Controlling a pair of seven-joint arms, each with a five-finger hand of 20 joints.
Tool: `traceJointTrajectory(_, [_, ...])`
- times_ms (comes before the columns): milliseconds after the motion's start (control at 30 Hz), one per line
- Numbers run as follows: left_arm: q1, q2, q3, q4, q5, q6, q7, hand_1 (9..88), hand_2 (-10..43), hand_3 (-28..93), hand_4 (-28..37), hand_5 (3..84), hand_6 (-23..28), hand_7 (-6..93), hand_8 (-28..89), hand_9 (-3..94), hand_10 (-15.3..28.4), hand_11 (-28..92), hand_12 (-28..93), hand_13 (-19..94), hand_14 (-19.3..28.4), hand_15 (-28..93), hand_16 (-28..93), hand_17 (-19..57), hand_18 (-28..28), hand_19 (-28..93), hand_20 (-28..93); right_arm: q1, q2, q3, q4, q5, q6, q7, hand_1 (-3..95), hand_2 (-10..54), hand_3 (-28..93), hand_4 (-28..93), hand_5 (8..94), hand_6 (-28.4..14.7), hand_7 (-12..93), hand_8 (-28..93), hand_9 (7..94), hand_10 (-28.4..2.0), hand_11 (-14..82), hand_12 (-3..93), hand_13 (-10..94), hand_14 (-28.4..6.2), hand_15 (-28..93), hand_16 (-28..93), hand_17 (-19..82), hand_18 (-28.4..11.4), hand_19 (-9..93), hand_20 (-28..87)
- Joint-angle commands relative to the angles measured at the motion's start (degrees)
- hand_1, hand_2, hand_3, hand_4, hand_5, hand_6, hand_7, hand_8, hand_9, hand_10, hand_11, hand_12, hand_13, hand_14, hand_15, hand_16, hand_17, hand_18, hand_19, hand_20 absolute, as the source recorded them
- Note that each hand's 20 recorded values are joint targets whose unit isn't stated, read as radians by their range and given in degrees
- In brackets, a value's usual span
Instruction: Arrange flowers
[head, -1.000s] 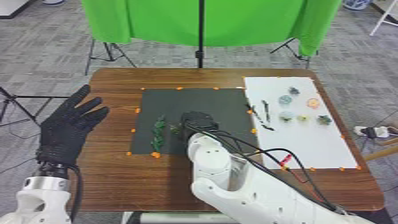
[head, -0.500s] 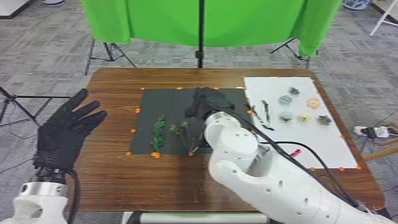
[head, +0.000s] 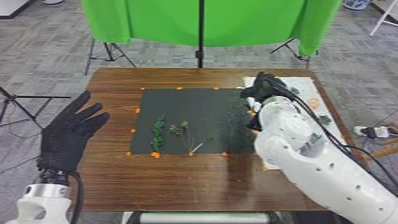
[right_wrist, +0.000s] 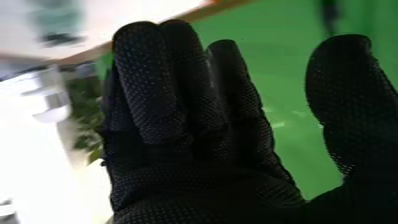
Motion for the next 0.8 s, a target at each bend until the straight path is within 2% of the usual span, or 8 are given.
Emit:
traceJointTrajectory(33, [0.9,-0.63,0.65,0.14,-0.26,0.51,0.44,23.6,5.0,80,-24.4,34.8,7.1,12.7,-10,33.9,18.7,22,11,27,27.3,50,-7,-6.6,28.4,53,18,4.7,0.6,-7.4,7.8,-1.3,-5.7,3.4,31.5,-7.6,75,-24,55.7,-8.3,13,-11,63.3,-23.0,31.3,14.9,60,-19.4,68,9,23,-28.3,84,21])
traceJointTrajectory(67, [0.4,-1.06,0.58,0.22,0.04,0.15,-0.29,23.6,5.1,80,-24.4,34.8,7.1,12.8,-10,33.9,18.7,22,11,27,27.3,50,-7,-6.6,28.4,53,18,4.6,0.2,-7.4,8.4,-1.2,-6.9,3.7,31.4,-7.8,75,-25,55.1,-8.6,13,-11,62.9,-23.2,31.7,14.9,60,-19.5,69,9,23,-28.3,84,21])
traceJointTrajectory(133, [0.3,-1.18,0.61,0.15,0.14,0.13,-0.32,23.7,5.1,80,-24.5,34.8,7.1,12.8,-10,33.9,18.7,22,11,27,27.3,50,-7,-6.6,28.4,53,17,4.4,-0.6,-6.7,9.4,-0.1,-8.5,4.6,31.3,-8.1,75,-25,54.3,-9.2,13,-11,61.9,-23.6,32.7,15.0,59,-19.7,70,9,23,-28.3,84,20])
traceJointTrajectory(200, [0.4,-1.03,0.49,0.15,0.15,-0.26,-0.08,23.8,5.1,80,-24.6,34.7,7.1,12.8,-10,33.9,18.7,22,12,27,27.3,50,-7,-6.6,28.4,53,17,4.8,-0.8,-7.4,10.4,-0.5,-8.6,4.9,31.2,-8.3,75,-25,53.7,-10.0,13,-11,61.3,-23.9,33.2,15.0,59,-19.8,70,8,23,-28.4,85,20])
traceJointTrajectory(533, [1.2,-0.60,0.41,0.04,-0.54,0.50,0.65,23.8,5.1,80,-24.4,34.8,7.1,13.2,-10,34.0,18.7,22,11,27,27.4,50,-7,-6.6,28.4,53,17,6.8,-3.1,-11.2,14.6,1.4,-13.9,5.3,31.1,-9.3,74,-26,55.2,-11.6,12,-11,60.1,-24.6,36.6,15.2,57,-20.3,73,8,22,-28.4,85,21])
traceJointTrajectory(633, [1.3,-0.42,0.66,0.03,-0.71,0.62,1.05,23.7,5.0,80,-24.4,34.9,7.2,13.0,-10,34.0,18.7,22,11,27,27.4,50,-7,-6.7,28.4,53,17,9.3,-2.7,-16.4,16.6,1.1,-14.6,5.1,32.0,-9.4,74,-26,56.7,-11.1,13,-11,61.1,-23.8,38.4,15.5,59,-19.6,74,8,23,-28.4,86,22])
traceJointTrajectory(700, [0.8,-0.47,0.71,0.14,-0.50,0.42,0.55,23.8,5.0,80,-24.4,34.8,7.1,13.1,-10,34.0,18.7,22,11,27,27.4,50,-7,-6.7,28.4,53,17,9.9,-2.3,-18.8,17.2,0.1,-13.2,4.9,33.1,-9.5,74,-26,59.2,-10.6,14,-11,62.3,-22.9,40.6,15.9,60,-18.6,74,8,24,-28.4,87,22])
traceJointTrajectory(800, [1.0,-0.43,0.71,0.06,-0.69,0.70,0.90,23.8,5.1,80,-24.5,34.8,7.1,13.1,-10,34.0,18.7,22,11,27,27.4,50,-7,-6.6,28.4,54,17,10.3,-1.9,-20.8,17.7,-1.2,-11.9,4.1,40.2,-9.5,75,-28,68.4,-6.6,24,-12,68.7,-18.8,47.3,16.7,67,-14.8,74,9,28,-27.7,90,22])
